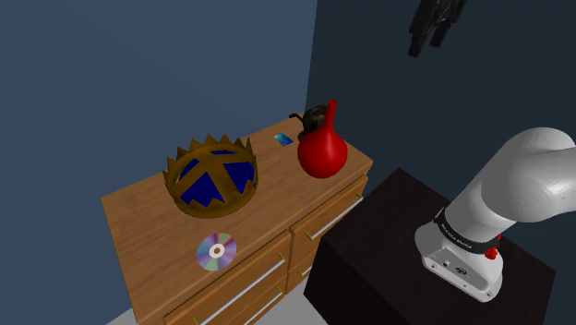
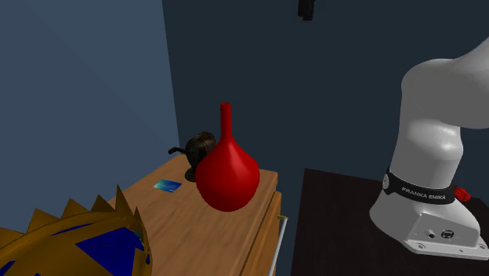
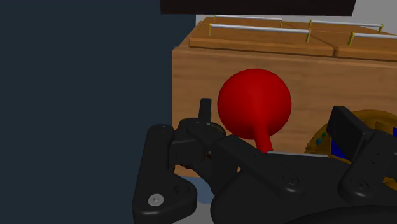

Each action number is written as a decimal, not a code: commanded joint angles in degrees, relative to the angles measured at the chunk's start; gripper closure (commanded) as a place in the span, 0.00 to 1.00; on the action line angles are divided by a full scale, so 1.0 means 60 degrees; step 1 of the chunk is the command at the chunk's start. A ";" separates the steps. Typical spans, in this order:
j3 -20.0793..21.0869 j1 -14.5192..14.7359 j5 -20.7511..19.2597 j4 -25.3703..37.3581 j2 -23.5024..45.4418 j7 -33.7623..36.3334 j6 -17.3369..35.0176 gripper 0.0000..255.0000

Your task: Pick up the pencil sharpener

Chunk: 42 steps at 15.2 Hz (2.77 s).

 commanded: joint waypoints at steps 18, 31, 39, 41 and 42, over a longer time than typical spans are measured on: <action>-0.0451 0.0134 0.0268 -0.0210 0.4700 -0.0424 0.5012 0.00; -0.0541 0.0180 0.0956 0.2211 0.9341 -0.1028 0.7276 0.00; -0.0389 0.0053 0.1357 0.4813 1.2329 -0.1326 0.7682 0.00; -0.0361 0.0031 0.1392 0.5228 1.2733 -0.1348 0.7675 0.00; -0.0355 0.0028 0.1401 0.5205 1.2806 -0.1358 0.7771 0.00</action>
